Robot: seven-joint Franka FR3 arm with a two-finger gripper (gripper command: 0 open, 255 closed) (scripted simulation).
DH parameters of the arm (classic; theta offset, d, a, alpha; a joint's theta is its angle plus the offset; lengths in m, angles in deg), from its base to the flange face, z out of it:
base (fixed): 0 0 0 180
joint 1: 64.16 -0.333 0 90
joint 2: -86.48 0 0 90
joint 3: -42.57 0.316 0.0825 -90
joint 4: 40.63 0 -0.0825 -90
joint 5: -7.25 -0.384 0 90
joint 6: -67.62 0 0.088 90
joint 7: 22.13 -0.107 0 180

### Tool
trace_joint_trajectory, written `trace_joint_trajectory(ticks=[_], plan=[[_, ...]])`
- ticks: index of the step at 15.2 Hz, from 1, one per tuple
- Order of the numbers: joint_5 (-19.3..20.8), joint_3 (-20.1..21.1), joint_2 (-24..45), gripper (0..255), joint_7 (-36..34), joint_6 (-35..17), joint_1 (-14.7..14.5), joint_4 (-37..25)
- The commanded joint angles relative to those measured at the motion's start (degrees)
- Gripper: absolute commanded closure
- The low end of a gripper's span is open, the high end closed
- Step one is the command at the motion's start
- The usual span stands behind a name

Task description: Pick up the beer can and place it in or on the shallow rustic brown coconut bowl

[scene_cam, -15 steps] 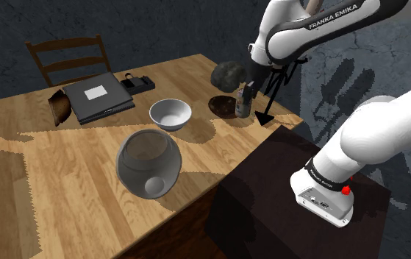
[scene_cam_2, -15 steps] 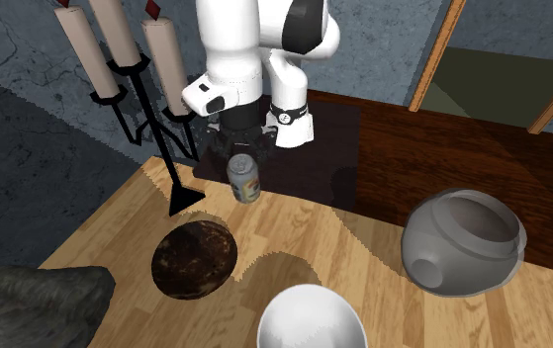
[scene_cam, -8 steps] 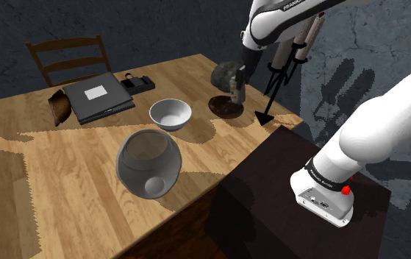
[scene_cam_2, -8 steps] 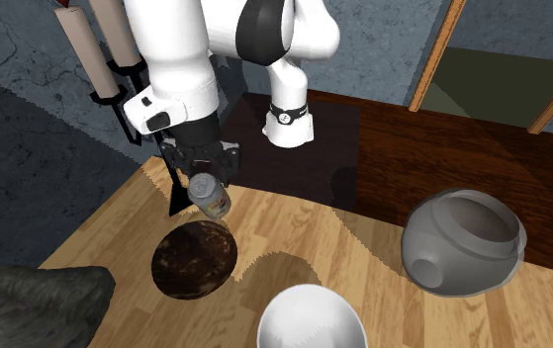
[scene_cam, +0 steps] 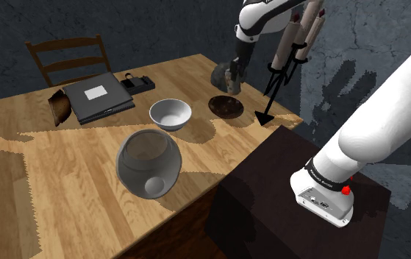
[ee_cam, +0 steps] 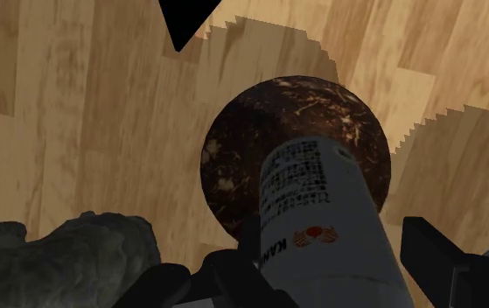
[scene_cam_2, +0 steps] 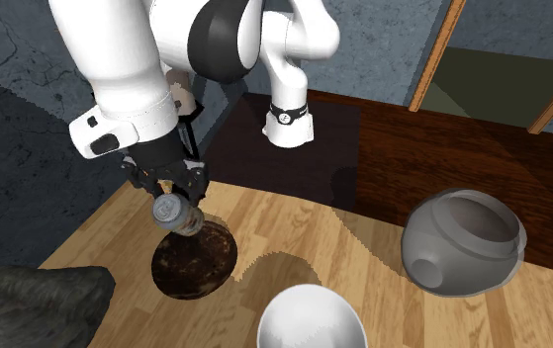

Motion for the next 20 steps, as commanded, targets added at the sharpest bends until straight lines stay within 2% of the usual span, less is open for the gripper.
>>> trace_joint_trajectory(ticks=[1, 16, 20], plan=[[-0.2, -0.1, 0.9, 255, 0.2, -1.5, 0.1, 0.6], [-2.1, 0.1, 9.4, 255, 1.6, -13.4, 0.2, 4.0], [-2.1, 0.1, 9.4, 255, 1.6, -13.4, 0.2, 4.0]])
